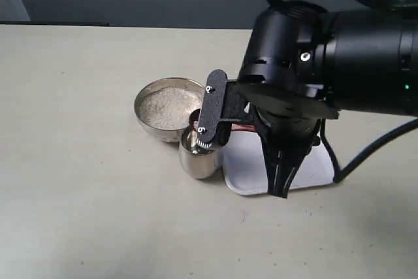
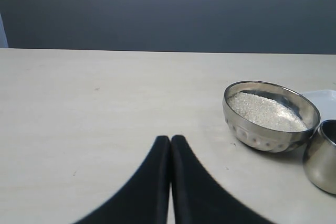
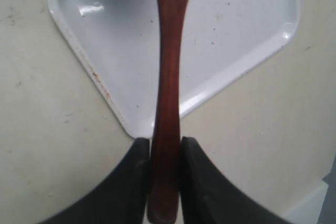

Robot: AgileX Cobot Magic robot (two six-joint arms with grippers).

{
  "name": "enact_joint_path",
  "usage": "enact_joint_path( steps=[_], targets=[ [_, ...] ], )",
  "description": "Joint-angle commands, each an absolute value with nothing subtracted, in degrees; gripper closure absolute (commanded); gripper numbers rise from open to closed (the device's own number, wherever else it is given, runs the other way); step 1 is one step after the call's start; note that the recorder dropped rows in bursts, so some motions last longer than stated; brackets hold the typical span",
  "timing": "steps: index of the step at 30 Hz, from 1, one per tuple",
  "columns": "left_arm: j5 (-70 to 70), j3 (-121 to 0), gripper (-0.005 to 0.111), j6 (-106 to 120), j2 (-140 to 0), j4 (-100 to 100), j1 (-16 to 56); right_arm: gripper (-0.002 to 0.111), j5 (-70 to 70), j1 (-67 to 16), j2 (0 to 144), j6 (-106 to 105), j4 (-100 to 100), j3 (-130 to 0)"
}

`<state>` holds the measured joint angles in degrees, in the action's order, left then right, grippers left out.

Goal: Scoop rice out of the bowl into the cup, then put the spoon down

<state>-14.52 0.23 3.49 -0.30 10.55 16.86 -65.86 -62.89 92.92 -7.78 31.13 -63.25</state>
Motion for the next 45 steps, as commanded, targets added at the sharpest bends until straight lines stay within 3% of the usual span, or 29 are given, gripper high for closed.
enact_joint_path(
  steps=[1, 20, 45],
  targets=[
    [-13.8, 0.0, 0.106, 3.1, 0.0, 10.5, 17.2, 0.109, -66.1, -63.1, 92.4, -6.7, 33.9, -62.9],
    [-13.8, 0.0, 0.106, 3.1, 0.0, 10.5, 17.2, 0.109, -54.7, -63.1, 92.8, 1.9, 44.6, -54.5],
    [-13.8, 0.0, 0.106, 3.1, 0.0, 10.5, 17.2, 0.109, -51.9, -63.4, 96.2, 11.8, 57.3, -52.8]
  ],
)
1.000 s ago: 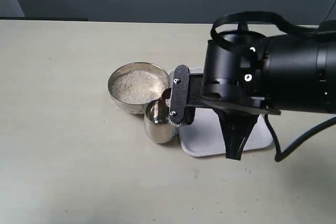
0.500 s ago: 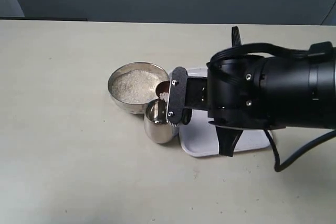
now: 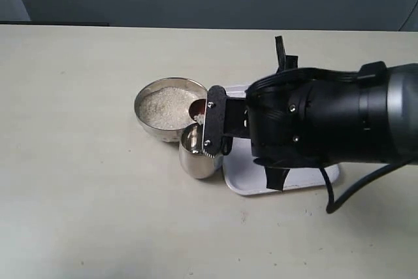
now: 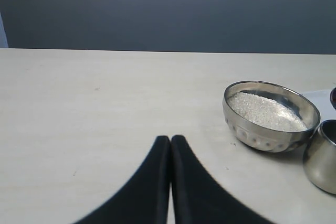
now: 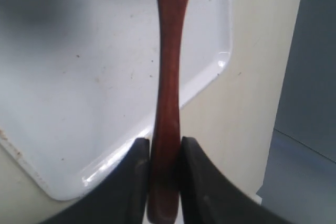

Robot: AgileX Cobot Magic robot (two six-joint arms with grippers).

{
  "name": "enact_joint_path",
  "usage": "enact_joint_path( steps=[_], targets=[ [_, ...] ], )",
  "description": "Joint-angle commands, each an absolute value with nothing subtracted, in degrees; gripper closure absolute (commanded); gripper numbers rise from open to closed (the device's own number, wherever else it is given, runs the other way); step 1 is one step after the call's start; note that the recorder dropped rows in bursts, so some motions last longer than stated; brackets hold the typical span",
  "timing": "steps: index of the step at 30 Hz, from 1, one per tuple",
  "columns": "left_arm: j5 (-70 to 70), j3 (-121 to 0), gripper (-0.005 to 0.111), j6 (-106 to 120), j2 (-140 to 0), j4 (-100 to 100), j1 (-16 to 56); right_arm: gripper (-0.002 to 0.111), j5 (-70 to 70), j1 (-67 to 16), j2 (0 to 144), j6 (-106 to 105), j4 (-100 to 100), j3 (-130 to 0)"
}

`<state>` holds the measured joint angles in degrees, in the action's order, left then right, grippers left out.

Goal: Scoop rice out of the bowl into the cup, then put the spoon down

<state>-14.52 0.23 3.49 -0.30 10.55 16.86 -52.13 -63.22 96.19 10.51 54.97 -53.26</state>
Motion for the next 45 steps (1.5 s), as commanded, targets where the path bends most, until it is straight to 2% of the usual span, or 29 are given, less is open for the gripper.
enact_joint_path(
  steps=[1, 14, 21, 45],
  targets=[
    [-13.8, 0.0, 0.106, 3.1, 0.0, 10.5, 17.2, 0.109, -51.9, -63.4, 96.3, 11.8, 57.3, -52.6],
    [-13.8, 0.0, 0.106, 3.1, 0.0, 10.5, 17.2, 0.109, -51.8, -65.8, 96.4, 18.1, 63.6, -49.2],
    [-13.8, 0.0, 0.106, 3.1, 0.0, 10.5, 17.2, 0.109, -53.0, -68.1, 96.4, 25.5, 75.6, -43.8],
    [-13.8, 0.0, 0.106, 3.1, 0.0, 10.5, 17.2, 0.109, -55.6, -69.8, 96.4, 32.1, 86.3, -40.7]
  ],
)
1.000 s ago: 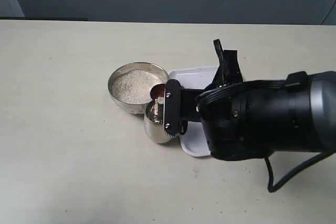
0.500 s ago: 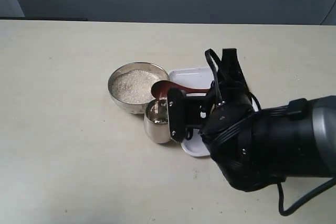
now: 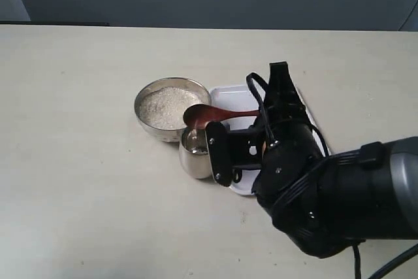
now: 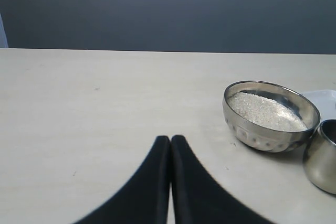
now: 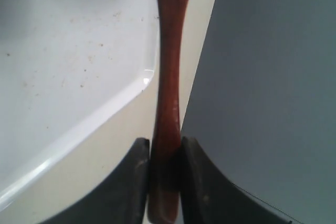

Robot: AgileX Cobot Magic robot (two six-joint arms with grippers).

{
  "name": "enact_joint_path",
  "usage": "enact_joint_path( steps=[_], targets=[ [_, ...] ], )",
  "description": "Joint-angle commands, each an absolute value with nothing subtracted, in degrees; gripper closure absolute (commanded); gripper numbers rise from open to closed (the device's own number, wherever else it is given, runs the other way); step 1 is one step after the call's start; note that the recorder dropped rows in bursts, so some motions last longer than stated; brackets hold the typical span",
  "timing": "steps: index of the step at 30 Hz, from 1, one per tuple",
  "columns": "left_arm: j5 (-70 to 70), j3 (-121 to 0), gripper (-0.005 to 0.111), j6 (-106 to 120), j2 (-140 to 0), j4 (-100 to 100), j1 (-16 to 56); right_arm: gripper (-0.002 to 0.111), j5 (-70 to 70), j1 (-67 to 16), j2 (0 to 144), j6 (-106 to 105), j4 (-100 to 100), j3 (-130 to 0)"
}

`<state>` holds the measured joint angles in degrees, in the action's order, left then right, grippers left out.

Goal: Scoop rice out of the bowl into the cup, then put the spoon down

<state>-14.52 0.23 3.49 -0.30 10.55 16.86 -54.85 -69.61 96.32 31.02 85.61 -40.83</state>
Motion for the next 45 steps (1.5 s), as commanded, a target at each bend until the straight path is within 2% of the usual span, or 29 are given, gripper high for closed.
enact_joint_path(
  steps=[1, 32, 38, 45],
  targets=[
    [-13.8, 0.0, 0.106, 3.1, 0.0, 10.5, 17.2, 0.109, -55.6, -69.8, 96.4, 32.1, 86.1, -40.7],
    [-13.8, 0.0, 0.106, 3.1, 0.0, 10.5, 17.2, 0.109, -59.6, -70.9, 96.3, 38.8, 92.3, -40.2],
    [-13.8, 0.0, 0.106, 3.1, 0.0, 10.5, 17.2, 0.109, -59.7, -70.3, 95.3, 39.8, 83.8, -41.6],
    [-13.8, 0.0, 0.106, 3.1, 0.0, 10.5, 17.2, 0.109, -58.9, -65.6, 89.2, 42.2, 73.6, -44.0]
  ],
)
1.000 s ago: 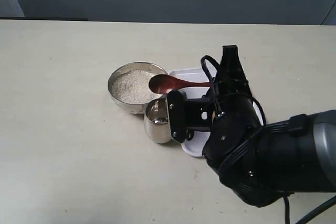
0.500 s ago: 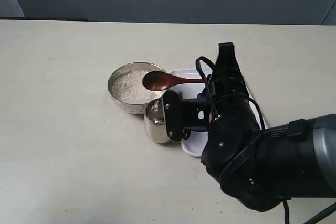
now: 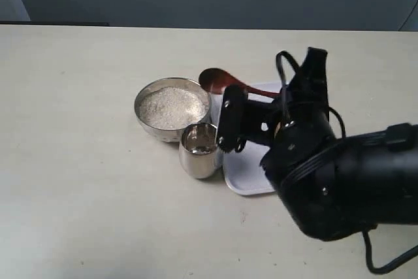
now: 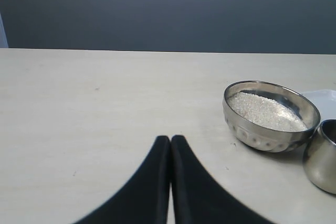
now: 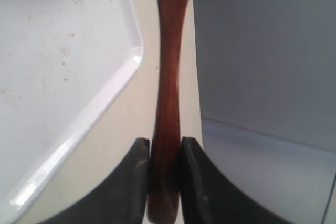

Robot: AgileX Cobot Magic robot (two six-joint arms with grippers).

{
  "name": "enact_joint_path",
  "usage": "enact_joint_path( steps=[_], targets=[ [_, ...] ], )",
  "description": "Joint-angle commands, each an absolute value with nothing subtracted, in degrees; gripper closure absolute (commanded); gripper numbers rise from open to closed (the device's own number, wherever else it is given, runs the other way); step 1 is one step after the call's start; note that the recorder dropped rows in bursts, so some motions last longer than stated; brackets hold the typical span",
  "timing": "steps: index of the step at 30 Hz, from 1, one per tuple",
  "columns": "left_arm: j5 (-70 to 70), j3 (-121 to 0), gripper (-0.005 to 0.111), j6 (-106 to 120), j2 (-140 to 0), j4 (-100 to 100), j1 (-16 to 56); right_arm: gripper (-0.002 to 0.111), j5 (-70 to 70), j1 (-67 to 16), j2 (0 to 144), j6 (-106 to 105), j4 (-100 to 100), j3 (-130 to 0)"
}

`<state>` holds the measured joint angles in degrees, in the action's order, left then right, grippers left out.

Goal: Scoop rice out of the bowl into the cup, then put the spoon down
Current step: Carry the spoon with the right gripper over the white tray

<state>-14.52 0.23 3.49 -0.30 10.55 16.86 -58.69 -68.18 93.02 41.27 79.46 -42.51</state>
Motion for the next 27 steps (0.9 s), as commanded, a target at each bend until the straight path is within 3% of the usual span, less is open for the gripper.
enact_joint_path(
  steps=[1, 10, 17, 27],
  targets=[
    [-13.8, 0.0, 0.106, 3.1, 0.0, 10.5, 17.2, 0.109, -58.2, -64.6, 88.1, 42.2, 71.8, -44.3],
    [-13.8, 0.0, 0.106, 3.1, 0.0, 10.5, 17.2, 0.109, -43.4, -51.2, 85.1, 30.4, 46.4, -48.3],
    [-13.8, 0.0, 0.106, 3.1, 0.0, 10.5, 17.2, 0.109, -39.1, -42.3, 85.1, 22.6, 37.1, -48.4],
    [-13.8, 0.0, 0.106, 3.1, 0.0, 10.5, 17.2, 0.109, -37.4, -29.6, 92.8, -3.5, 6.2, -52.9]
  ],
)
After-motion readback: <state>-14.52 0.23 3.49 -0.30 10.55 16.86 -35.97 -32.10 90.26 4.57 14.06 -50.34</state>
